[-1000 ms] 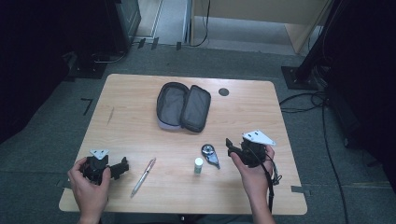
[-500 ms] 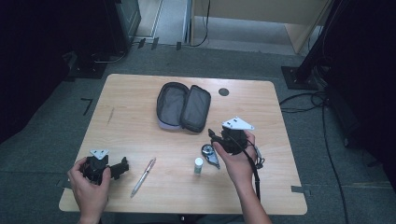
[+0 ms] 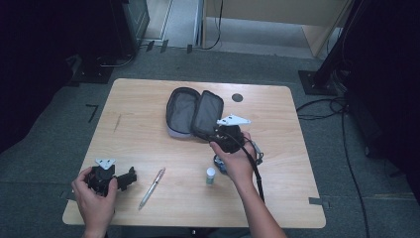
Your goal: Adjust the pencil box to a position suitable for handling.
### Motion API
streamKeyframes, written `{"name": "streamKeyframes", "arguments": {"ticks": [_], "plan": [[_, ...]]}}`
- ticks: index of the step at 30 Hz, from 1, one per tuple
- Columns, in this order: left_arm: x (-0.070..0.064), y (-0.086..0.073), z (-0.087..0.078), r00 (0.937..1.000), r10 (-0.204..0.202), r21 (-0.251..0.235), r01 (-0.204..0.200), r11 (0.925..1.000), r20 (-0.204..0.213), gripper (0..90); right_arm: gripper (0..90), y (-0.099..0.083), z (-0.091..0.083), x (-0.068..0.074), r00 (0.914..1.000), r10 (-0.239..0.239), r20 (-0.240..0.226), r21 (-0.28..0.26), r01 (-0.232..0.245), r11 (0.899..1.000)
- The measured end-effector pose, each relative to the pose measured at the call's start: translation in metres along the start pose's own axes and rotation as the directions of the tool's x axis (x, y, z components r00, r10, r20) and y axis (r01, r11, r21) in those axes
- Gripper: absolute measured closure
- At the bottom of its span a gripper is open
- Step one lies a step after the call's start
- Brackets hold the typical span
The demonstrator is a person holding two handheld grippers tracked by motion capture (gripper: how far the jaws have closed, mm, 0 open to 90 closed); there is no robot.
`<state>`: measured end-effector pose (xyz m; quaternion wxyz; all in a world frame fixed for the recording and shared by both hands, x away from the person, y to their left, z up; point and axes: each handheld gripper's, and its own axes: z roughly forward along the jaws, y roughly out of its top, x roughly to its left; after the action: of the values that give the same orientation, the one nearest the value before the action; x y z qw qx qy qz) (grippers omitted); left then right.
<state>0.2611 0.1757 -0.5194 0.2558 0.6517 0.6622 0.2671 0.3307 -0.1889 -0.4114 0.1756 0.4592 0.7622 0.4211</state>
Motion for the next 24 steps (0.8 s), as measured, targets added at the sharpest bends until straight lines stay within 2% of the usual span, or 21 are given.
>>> {"name": "streamKeyframes", "arguments": {"ticks": [7, 14, 15, 24], "plan": [[0.0, 0.0, 0.0, 1.0, 0.0, 0.0, 0.0, 1.0, 0.0, 0.0, 70.5, 0.008, 0.022, 0.002, 0.9996, -0.022, -0.017, 0.038, 0.023, 0.999], [0.0, 0.0, 0.0, 1.0, 0.0, 0.0, 0.0, 1.0, 0.0, 0.0, 75.0, 0.015, 0.046, -0.006, 0.9977, -0.038, -0.057, 0.07, 0.042, 0.997], [0.0, 0.0, 0.0, 1.0, -0.001, 0.0, 0.001, 1.0, 0.0, 0.0, 75.9, 0.016, 0.049, -0.007, 0.9976, -0.028, -0.064, 0.073, 0.033, 0.997], [0.0, 0.0, 0.0, 1.0, -0.001, 0.0, 0.001, 1.0, 0.0, 0.0, 79.5, 0.019, 0.078, -0.006, 0.9975, -0.027, -0.066, 0.14, 0.036, 0.989]]}}
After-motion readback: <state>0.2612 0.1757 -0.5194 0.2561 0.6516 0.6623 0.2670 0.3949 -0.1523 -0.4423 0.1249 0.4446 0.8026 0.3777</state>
